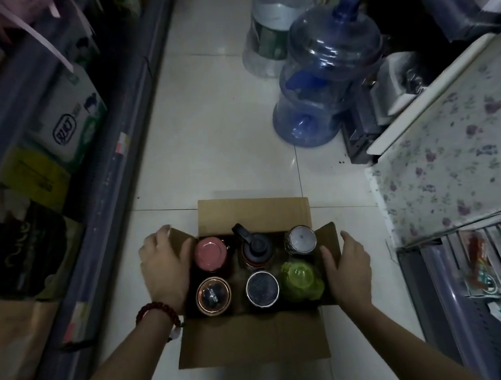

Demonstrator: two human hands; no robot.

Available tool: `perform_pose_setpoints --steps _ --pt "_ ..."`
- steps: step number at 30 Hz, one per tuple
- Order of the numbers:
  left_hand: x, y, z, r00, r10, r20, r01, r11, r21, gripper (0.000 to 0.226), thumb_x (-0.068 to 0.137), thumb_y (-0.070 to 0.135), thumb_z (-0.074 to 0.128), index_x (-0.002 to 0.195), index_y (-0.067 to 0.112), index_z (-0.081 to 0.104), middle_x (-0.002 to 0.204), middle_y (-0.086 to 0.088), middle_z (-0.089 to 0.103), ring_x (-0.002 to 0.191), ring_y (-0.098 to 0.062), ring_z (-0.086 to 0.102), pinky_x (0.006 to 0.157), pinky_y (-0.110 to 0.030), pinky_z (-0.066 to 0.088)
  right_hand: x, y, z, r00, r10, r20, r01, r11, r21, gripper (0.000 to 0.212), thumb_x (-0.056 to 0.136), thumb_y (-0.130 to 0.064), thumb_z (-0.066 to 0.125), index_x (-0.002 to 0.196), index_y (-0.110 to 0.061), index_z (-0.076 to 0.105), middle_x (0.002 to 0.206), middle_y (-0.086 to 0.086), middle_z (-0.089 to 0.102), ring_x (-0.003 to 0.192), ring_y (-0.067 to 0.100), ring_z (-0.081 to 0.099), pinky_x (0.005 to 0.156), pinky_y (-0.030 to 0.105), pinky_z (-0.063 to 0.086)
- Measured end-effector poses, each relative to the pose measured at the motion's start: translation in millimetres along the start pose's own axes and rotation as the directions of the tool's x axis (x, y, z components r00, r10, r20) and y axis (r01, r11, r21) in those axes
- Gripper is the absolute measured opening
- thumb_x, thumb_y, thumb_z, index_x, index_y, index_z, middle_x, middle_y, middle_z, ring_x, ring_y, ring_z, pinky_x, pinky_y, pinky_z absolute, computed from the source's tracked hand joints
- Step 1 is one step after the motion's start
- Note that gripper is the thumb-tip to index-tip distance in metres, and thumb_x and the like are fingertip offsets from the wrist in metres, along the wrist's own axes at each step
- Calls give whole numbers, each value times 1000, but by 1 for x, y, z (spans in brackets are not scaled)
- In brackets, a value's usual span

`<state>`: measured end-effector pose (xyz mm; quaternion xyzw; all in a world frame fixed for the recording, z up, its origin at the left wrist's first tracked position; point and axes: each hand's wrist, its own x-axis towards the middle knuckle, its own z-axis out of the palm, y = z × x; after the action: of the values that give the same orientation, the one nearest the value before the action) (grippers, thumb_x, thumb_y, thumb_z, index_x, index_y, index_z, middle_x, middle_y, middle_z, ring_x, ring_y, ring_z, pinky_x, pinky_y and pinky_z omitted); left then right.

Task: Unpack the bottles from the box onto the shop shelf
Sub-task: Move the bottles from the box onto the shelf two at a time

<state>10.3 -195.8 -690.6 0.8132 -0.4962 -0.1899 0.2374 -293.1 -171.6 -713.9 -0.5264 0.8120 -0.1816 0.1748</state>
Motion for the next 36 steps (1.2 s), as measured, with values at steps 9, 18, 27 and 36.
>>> perform_pose_setpoints --steps 9,18,27,36 --pt "-10 2 30 936 222 272 -129 938 -321 48 89 37 60 135 28 49 135 3 47 117 -8 46 101 -24 36 -49 -18 25 978 -203 -37 205 929 309 69 82 -60 42 139 -21 44 137 1 52 126 16 45 103 34 39" --pt "2 -15 56 854 209 476 28 896 -444 50 93 40 51 141 35 38 152 0 28 137 -22 32 111 -40 31 -60 2 55 993 -83 -83 113 855 506 69 73 -61 58 134 -30 46 129 -7 52 121 11 50 102 40 46" --pt "5 -22 69 863 156 481 40 927 -372 94 62 30 87 141 36 35 150 -3 24 133 -26 36 108 -39 36 -57 1 55 990 -136 -31 136 888 439 83 61 -34 89 133 -28 49 124 -10 50 116 6 48 99 26 41" --pt "3 -15 62 933 118 339 -16 957 -289 91 62 24 86 139 27 39 136 -6 50 122 -25 50 103 -36 43 -48 -12 43 997 -66 -27 71 894 443 51 64 -35 87 109 -27 64 98 -7 67 94 11 61 88 30 52"
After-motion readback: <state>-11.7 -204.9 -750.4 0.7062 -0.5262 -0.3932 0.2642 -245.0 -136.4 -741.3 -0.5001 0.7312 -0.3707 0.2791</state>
